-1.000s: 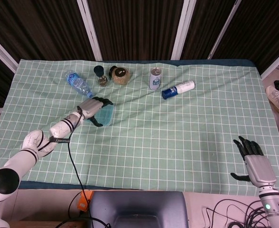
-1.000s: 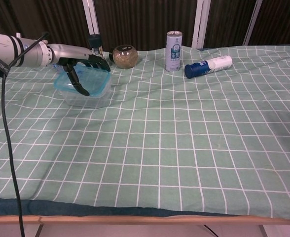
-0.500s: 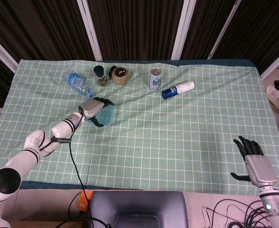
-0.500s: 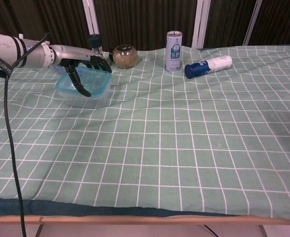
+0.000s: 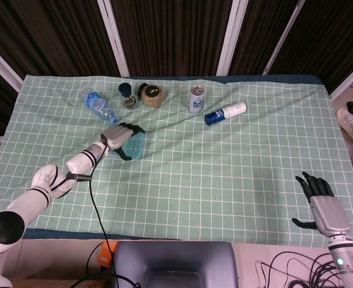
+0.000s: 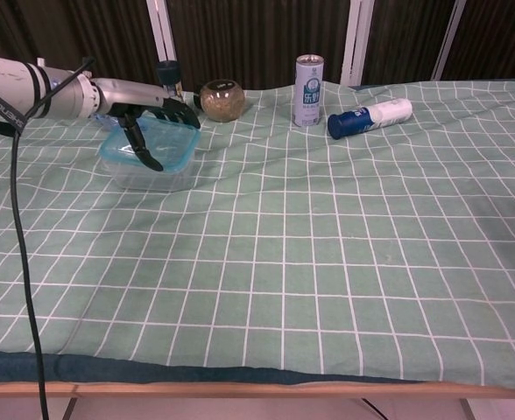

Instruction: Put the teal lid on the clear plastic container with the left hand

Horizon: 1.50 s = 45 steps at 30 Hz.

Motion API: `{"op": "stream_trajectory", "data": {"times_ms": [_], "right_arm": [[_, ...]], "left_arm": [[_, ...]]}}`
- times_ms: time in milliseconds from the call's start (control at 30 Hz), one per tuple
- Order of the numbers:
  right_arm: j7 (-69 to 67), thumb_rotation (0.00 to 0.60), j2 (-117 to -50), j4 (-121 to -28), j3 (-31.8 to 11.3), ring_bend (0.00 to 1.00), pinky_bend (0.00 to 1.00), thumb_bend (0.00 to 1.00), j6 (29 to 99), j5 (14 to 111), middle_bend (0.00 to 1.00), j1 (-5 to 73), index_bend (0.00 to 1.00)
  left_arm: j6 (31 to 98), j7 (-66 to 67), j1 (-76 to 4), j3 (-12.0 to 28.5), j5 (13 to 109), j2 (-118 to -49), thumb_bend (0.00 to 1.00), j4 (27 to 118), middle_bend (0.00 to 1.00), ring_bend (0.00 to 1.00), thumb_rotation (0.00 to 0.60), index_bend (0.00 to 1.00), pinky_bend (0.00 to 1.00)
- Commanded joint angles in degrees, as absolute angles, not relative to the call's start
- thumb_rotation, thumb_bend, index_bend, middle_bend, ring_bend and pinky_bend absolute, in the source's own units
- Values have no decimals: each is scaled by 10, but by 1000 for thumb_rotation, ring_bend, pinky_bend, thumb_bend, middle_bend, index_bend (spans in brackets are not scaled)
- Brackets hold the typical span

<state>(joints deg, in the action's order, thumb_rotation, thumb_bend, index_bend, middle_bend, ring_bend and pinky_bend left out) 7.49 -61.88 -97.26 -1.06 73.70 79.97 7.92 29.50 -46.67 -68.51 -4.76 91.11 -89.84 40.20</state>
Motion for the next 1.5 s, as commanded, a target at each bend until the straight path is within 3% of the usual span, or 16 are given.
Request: {"op": "stream_trajectory", "data": {"times_ms": [33,1133,1500], "right_arm": [[75,600,-618,-973,-10,0,0,197,737,800,0,79,0],[76,600,-619,-972,-12,0,0,196,735,795,0,81,0],[77,600,-619,-972,-12,0,0,197,730,791,0,83,0]], "left_arm": [[291,-461,-685,-45,907,-899,249,403,564,558,600,312,600],[261,-476,-678,-60,910,-923,249,369,559,559,600,310,599],[252,-506,-676,-70,914,-930,253,354,534,505,600,298,494]]}}
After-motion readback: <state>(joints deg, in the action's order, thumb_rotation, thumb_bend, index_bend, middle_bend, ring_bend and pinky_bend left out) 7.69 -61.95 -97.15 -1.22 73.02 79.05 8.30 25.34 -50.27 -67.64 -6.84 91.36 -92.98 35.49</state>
